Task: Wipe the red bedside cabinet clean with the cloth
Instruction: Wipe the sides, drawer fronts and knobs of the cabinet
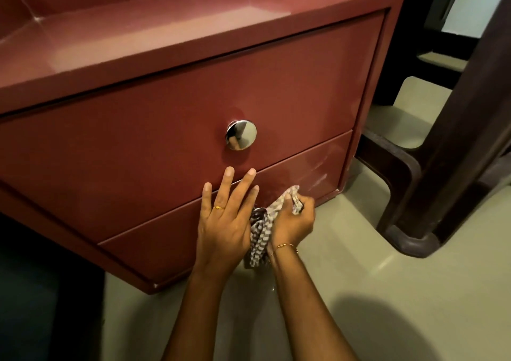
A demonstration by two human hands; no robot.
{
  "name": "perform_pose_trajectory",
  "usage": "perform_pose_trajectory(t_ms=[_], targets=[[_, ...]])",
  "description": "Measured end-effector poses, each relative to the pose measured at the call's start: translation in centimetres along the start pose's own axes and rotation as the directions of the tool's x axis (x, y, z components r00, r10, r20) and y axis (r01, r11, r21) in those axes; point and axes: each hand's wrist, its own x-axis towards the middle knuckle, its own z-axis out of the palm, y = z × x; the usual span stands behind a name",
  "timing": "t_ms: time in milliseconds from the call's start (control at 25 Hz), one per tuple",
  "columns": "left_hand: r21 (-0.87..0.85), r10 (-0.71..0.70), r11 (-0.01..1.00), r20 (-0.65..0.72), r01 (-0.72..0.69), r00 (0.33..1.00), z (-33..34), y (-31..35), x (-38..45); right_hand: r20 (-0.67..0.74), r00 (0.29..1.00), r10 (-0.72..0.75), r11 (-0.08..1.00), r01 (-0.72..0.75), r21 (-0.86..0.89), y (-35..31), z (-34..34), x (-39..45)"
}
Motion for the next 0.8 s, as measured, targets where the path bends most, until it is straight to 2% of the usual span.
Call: perform_pose_trajectory(t_ms=[40, 80, 120, 200, 280, 320, 400, 480, 520, 560, 640, 720, 800], targets=[[0.015, 0.007, 1.0, 0.004, -0.007, 1.0, 0.0, 0.0, 0.0, -0.007, 0.994, 0.108, 0.994, -0.108, -0.006, 0.2, -0.2, 0.4], [0.024, 0.014, 1.0, 0.008, -0.014, 1.0, 0.1, 0.0, -0.1, -0.017, 0.989, 0.15, 0.989, -0.15, 0.007, -0.2, -0.3, 0.9], [0.029, 0.015, 0.999, 0.007, -0.016, 1.0, 0.0, 0.0, -0.1, -0.024, 0.993, 0.114, 0.993, -0.113, 0.043, -1.1, -0.2, 1.4], [0.027, 0.004, 1.0, -0.013, -0.003, 1.0, 0.1, -0.1, 0.0, -0.036, 0.997, -0.07, 0.989, 0.074, 0.129, -3.8, 0.5, 2.0], [0.029, -0.008, 1.0, -0.031, 0.009, 0.999, 0.2, 0.1, 0.1, -0.082, 0.982, -0.172, 0.974, 0.182, 0.136, -5.3, 1.0, 1.9], [0.03, -0.013, 0.999, -0.042, 0.014, 0.999, 0.3, 0.2, 0.1, -0.1, 0.983, -0.153, 0.978, 0.165, 0.124, -5.0, 1.0, 1.8], [0.02, -0.035, 0.999, -0.072, 0.037, 0.997, 0.4, 0.6, 0.2, -0.08, 0.997, 0.012, 0.994, -0.003, 0.112, -2.5, 0.8, 1.8], [-0.011, -0.062, 0.998, -0.102, 0.062, 0.993, 0.3, 1.2, 0.3, -0.056, 0.981, 0.188, 0.982, -0.186, 0.038, -0.3, 0.0, 1.9], [-0.041, -0.07, 0.997, -0.112, 0.065, 0.991, 0.2, 1.5, 0.3, -0.06, 0.976, 0.21, 0.978, -0.21, 0.009, 0.1, -0.3, 2.3], [-0.073, -0.072, 0.995, -0.122, 0.063, 0.99, -0.2, 1.8, 0.3, -0.072, 0.978, 0.197, 0.98, -0.197, 0.01, -0.3, -0.3, 2.8], [-0.107, -0.046, 0.994, -0.153, 0.029, 0.987, -1.2, 2.2, 1.0, -0.067, 0.994, 0.087, 0.994, -0.082, 0.078, -2.7, 0.2, 3.9], [-0.128, 0.025, 0.99, -0.197, -0.051, 0.98, -1.9, 2.4, 2.4, -0.084, 0.995, -0.047, 0.993, 0.055, 0.106, -5.5, 0.7, 3.7], [-0.17, 0.12, 0.972, -0.238, -0.163, 0.964, -2.6, 2.9, 5.1, -0.107, 0.991, -0.077, 0.989, 0.089, 0.115, -5.9, 0.7, 3.4]])
